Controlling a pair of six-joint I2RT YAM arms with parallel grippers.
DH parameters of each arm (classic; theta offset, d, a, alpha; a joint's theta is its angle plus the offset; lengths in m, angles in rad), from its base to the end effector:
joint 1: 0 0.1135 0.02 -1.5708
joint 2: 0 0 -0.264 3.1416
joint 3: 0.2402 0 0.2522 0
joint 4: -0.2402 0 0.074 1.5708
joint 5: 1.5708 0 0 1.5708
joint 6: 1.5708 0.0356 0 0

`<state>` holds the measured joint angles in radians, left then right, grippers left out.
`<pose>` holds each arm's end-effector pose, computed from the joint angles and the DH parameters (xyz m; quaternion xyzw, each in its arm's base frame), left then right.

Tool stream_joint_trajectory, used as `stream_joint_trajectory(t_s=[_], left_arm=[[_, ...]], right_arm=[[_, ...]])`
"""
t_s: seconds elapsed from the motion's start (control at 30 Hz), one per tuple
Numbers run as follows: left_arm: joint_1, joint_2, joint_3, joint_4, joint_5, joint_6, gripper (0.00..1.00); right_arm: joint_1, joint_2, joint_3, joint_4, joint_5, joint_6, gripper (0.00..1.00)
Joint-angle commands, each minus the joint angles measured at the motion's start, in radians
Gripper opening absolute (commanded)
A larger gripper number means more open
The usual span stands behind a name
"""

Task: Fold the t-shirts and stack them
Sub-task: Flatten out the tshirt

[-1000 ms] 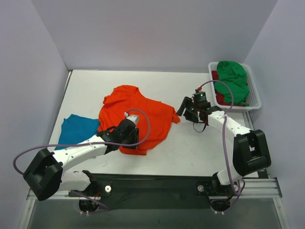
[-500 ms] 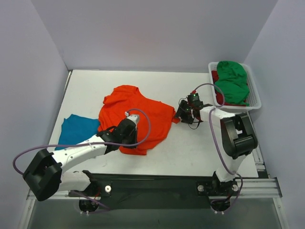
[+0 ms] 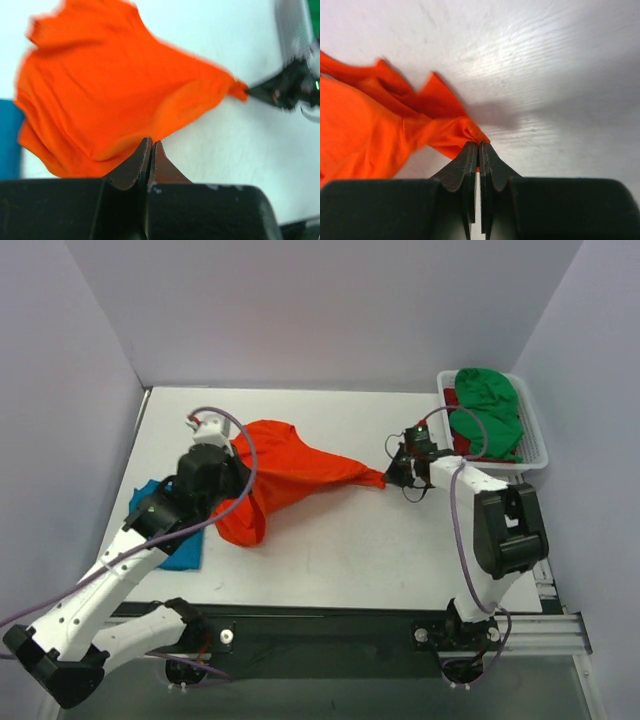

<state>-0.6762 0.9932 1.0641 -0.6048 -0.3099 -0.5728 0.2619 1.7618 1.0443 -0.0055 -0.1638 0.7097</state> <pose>0.1697 -0.1222 0.3570 -0.0320 0.8610 -0.1775 0.4756 0.3616 0.1029 0.1846 0.1689 0.8932 0.2573 0.3277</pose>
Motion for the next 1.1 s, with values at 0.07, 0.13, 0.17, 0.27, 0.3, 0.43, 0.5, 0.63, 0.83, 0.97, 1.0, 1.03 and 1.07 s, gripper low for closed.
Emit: stream_joint_trajectory(t_s=[0.07,0.13,0.17,0.27,0.3,0.43,0.5,0.63,0.83,0.97,1.0,1.03,1.07], left_arm=[[0.156,-0.036,0.259,-0.07,-0.089,0.059,0.0],[0.176,-0.034,0.318,-0.079,-0.109,0.083,0.0],[0.176,-0.031,0.382,-0.085,-0.121,0.091,0.0],[0.179,-0.041,0.486,-0.095,-0.176,0.122,0.0],[0.179,-0.047,0.513,-0.102,-0.201,0.123,0.0],[0.181,-0.09,0.577,-0.092,-0.254,0.146,0.0],[0.181,-0.11,0.597,-0.075,-0.267,0.162,0.0],[0.179,-0.108,0.603,-0.041,-0.276,0.171,0.0],[0.181,0.005,0.57,0.095,-0.241,0.185,0.0],[0.216,0.149,0.577,0.246,-0.18,0.218,0.0],[0.236,0.175,0.588,0.299,-0.137,0.218,0.0],[0.277,0.205,0.602,0.321,-0.106,0.217,0.0],[0.308,0.264,0.638,0.344,-0.072,0.211,0.0]], right_arm=[[-0.114,-0.328,0.134,-0.244,0.161,-0.099,0.0],[-0.159,-0.399,0.176,-0.318,0.216,-0.142,0.0],[-0.171,-0.463,0.19,-0.341,0.224,-0.151,0.0],[-0.219,-0.583,0.252,-0.409,0.233,-0.2,0.0],[-0.225,-0.608,0.266,-0.422,0.236,-0.213,0.0],[-0.228,-0.726,0.351,-0.499,0.245,-0.275,0.0],[-0.228,-0.778,0.396,-0.528,0.244,-0.308,0.0],[-0.23,-0.849,0.434,-0.537,0.248,-0.325,0.0],[-0.228,-0.771,0.482,-0.484,0.172,-0.322,0.0],[-0.228,-0.613,0.506,-0.364,0.112,-0.314,0.0],[-0.228,-0.583,0.525,-0.343,0.119,-0.315,0.0],[-0.228,-0.52,0.569,-0.334,0.118,-0.32,0.0],[-0.228,-0.49,0.589,-0.321,0.116,-0.322,0.0]])
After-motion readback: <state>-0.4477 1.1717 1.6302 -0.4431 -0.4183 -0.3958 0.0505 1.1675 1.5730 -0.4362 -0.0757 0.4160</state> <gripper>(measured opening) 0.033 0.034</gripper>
